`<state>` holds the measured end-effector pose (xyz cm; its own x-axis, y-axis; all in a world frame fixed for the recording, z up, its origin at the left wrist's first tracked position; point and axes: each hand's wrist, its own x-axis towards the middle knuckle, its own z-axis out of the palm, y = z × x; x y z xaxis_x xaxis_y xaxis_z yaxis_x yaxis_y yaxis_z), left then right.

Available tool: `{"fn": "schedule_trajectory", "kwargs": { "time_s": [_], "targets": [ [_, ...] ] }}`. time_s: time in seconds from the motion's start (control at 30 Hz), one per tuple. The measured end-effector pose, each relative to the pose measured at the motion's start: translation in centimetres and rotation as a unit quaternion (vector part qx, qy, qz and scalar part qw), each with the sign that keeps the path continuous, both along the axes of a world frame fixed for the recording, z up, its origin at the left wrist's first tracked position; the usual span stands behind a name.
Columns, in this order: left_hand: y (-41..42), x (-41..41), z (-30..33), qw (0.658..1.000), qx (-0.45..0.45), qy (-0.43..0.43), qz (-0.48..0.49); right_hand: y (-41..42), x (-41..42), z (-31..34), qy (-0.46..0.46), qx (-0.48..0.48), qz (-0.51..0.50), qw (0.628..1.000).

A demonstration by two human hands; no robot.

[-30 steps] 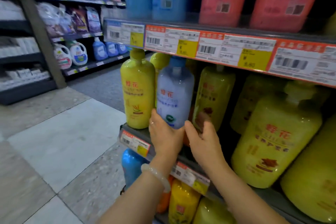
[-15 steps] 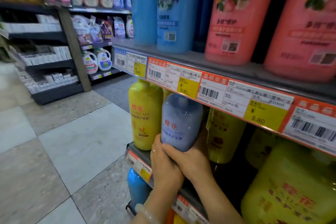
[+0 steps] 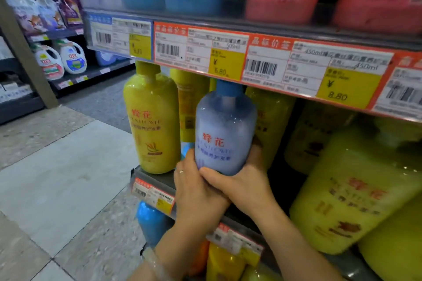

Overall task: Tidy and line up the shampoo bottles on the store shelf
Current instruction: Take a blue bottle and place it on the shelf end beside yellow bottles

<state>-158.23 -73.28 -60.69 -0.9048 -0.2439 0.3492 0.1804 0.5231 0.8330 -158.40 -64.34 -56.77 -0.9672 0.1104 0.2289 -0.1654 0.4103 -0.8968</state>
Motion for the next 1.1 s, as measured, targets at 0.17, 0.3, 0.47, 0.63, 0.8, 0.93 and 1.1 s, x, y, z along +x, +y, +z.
{"fn": "schedule_trajectory", "kwargs": {
  "time_s": [0.17,0.3,0.47,0.63,0.8,0.93,1.1],
  "targets": [
    [-0.9,-0.6,0.7,0.988,0.092,-0.021,-0.123,1.5,1.5,0.3,-0.008,-0.106,0.044,0.993],
    [-1.1,-0.5,1.0,0.971,0.161,-0.064,-0.162,1.7,3.4,-0.5,0.004,-0.175,0.008,0.984],
    [-1.6,-0.5,0.6,0.981,0.079,-0.054,-0.170,-0.1,4.1,-0.4,-0.012,-0.120,-0.043,0.992],
    [-1.0,-0.4,0.1,0.977,0.037,-0.049,-0.205,0.2,3.5,0.3,0.019,-0.082,-0.102,0.991],
    [-2.3,-0.6,0.4,0.955,-0.028,-0.040,-0.293,0.4,3.3,0.0,0.017,-0.057,-0.140,0.988],
    [-6.6,0.3,0.3,0.966,0.002,0.186,-0.178,0.5,3.1,0.0,0.014,-0.047,-0.136,0.989],
    [-11.4,-2.6,1.5,0.985,0.118,0.124,0.008,-0.5,3.1,-0.6,0.032,-0.059,-0.151,0.986]
  ]
}}
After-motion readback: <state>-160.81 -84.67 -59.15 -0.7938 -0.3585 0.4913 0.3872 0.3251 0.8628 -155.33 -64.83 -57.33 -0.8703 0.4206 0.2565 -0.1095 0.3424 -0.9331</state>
